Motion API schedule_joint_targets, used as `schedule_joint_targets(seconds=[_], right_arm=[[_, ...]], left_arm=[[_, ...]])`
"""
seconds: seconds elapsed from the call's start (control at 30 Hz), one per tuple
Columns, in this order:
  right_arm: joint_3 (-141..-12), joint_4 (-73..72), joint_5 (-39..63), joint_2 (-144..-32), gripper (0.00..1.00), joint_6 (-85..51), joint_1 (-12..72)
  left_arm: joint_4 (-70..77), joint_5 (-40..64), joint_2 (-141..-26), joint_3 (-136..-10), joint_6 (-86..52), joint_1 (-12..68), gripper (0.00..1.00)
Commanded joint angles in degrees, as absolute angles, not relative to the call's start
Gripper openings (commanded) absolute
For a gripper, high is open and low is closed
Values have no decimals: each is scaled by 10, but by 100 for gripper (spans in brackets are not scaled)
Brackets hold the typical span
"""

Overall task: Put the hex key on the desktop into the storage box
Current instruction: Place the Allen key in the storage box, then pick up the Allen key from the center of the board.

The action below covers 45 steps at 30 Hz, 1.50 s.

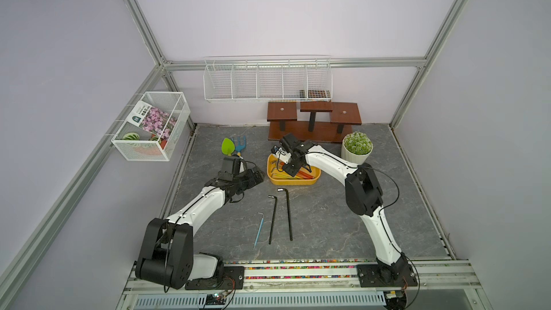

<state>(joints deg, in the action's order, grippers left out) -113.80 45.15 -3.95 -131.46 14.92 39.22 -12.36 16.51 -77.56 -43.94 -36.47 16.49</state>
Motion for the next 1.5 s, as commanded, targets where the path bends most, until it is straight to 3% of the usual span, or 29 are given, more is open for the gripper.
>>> schedule_joint_targets(seconds=[0.0, 0.27, 0.87, 1.1, 1.47], right_arm=[[-1110, 424, -21, -1237, 55, 114, 388], [-996, 374, -18, -1116, 61, 26, 393], [-720, 281, -42, -903, 63, -151, 466], [-679, 284, -62, -917, 62, -271, 515], [-712, 318, -111, -1048, 62, -389, 586]], left_arm=[[-139, 163, -748, -449, -371, 163, 96], [-157, 157, -700, -440, -372, 164, 96], [-184, 131, -600, -400, -337, 163, 96], [-179, 132, -611, -382, -340, 164, 96], [-164, 130, -632, -365, -338, 163, 96]])
